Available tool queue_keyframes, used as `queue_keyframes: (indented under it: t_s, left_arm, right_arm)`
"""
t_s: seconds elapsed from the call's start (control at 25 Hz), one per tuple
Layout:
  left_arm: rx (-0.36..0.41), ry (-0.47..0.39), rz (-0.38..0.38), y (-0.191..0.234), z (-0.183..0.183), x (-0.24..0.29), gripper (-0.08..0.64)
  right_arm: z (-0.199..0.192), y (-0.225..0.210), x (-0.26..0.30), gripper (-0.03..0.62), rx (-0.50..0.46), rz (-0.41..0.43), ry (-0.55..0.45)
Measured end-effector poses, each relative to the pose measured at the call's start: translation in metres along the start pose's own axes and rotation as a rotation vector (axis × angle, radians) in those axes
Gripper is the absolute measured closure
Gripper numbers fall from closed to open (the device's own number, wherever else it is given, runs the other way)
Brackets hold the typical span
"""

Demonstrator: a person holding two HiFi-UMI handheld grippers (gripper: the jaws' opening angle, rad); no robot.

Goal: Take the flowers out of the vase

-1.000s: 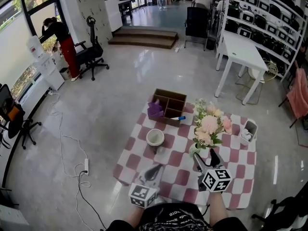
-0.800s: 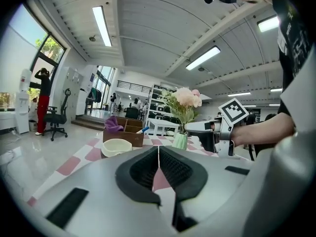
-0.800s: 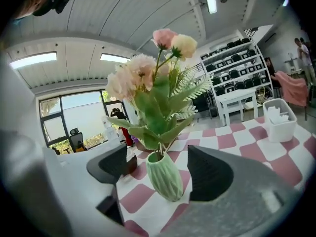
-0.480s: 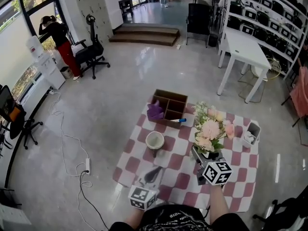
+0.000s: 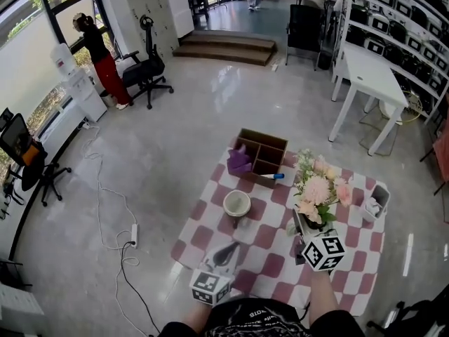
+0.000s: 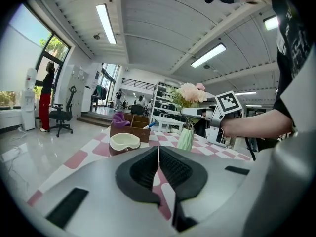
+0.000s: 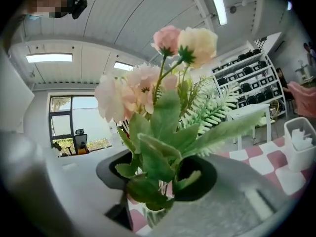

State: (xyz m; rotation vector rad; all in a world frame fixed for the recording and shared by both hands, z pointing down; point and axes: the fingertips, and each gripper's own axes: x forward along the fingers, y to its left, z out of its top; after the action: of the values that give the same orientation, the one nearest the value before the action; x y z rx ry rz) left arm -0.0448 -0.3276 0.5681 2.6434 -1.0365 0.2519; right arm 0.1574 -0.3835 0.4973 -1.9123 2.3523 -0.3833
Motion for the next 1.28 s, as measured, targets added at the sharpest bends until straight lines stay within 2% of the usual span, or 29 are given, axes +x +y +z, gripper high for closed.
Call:
queue_keyframes:
  t_s: [0.28,0.72,1.28]
  left_arm:
    - [0.014,-0.022,0.007,0.003,0.001,-0.002,0.548]
    - [0.009,-0.041,-0.002,-0.002,0.001,-0.008,0.548]
    - [0.024,-0.068,-0.025,-0.005,0.008,-0.015,0.548]
  right_arm:
    - [0.02,0.006,-0.003,0.402,-0.03,0.011,-0.082]
    - [0.089,0.029,-0.021,0.421,-0.078,0.047,-0.223]
    - [0.134,0.054,-0.041,0.426,-0.152,0.072,-0.287]
